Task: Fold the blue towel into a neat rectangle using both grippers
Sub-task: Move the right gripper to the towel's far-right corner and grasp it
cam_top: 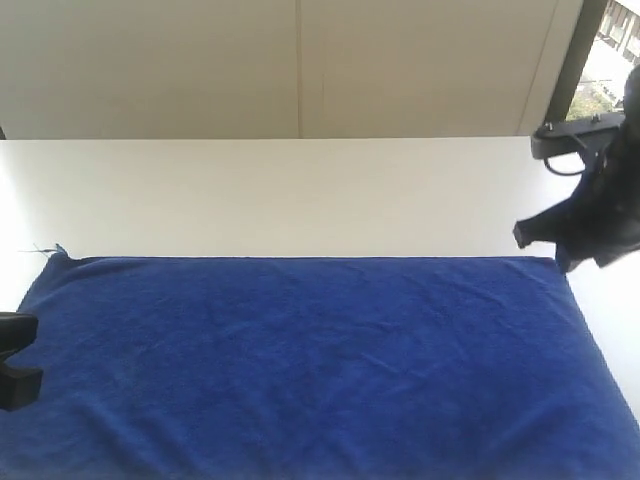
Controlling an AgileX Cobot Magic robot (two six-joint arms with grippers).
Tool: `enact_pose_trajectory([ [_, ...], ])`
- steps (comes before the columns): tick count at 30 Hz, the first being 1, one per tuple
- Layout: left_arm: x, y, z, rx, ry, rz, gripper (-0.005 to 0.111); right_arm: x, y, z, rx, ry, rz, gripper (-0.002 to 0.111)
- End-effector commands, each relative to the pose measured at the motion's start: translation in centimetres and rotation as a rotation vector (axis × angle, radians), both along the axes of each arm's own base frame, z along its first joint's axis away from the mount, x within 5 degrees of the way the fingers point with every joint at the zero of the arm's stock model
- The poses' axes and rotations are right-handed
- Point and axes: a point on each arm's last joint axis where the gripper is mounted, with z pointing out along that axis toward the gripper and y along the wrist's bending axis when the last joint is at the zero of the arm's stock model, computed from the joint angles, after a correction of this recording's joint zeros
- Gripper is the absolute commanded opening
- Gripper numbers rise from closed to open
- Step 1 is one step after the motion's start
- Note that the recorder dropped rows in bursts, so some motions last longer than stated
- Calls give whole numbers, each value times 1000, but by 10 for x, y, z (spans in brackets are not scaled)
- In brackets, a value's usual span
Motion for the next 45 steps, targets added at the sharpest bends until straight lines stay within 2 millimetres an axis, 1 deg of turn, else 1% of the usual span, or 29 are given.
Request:
enact_pose_trajectory([
  [1, -9, 4, 16, -62, -133, -4, 0, -23, 0, -25, -1, 26, 33, 41],
  [4, -25, 12, 32, -99, -262, -14, 0, -27, -3, -36, 12, -4, 10, 41],
  [5, -40, 19, 38, -126, -333, -15, 0, -27, -6, -39, 22, -35, -11, 41],
  [6, -47, 22, 41, -143, -371, -14, 0, -27, -8, -39, 29, -41, -28, 41],
  [8, -62, 29, 43, -168, -425, -11, 0, -28, -13, -39, 32, -43, -53, 41],
  [11, -80, 39, 42, -181, -446, -2, 0, -32, -19, -41, 34, -25, -78, 41],
  [14, -92, 45, 39, -206, -447, 17, 0, -36, -24, -49, 39, -18, -95, 41],
  [15, -97, 49, 37, -219, -435, 42, 0, -38, -23, -56, 43, -1, -92, 41],
  [17, -99, 58, 28, -176, -374, 124, 0, -36, -23, -69, 57, 34, -98, 41],
  [19, -100, 70, 19, -18, -296, 195, 0, -34, -22, -81, 67, 55, -101, 41],
  [20, -100, 72, 17, 11, -285, 212, 0, -33, -22, -84, 72, 62, -106, 41],
  [23, -100, 72, 17, 15, -289, 212, 0, -33, -22, -93, 83, 90, -115, 41],
  [28, -100, 72, 17, 15, -289, 212, 0, -33, -22, -97, 83, 98, -108, 40],
  [30, -100, 72, 17, 15, -289, 212, 0, -33, -22, -98, 81, 106, -101, 36],
  [34, -100, 72, 17, 15, -289, 212, 0, -33, -21, -99, 89, 110, -108, 18],
  [37, -100, 72, 17, 15, -289, 212, 0, -33, -21, -99, 95, 111, -116, 8],
  [41, -100, 72, 17, 15, -289, 212, 0, -33, -21, -99, 95, 111, -116, 0],
  [45, -100, 72, 17, 15, -289, 212, 0, -35, -25, -95, 40, 131, -97, 0],
])
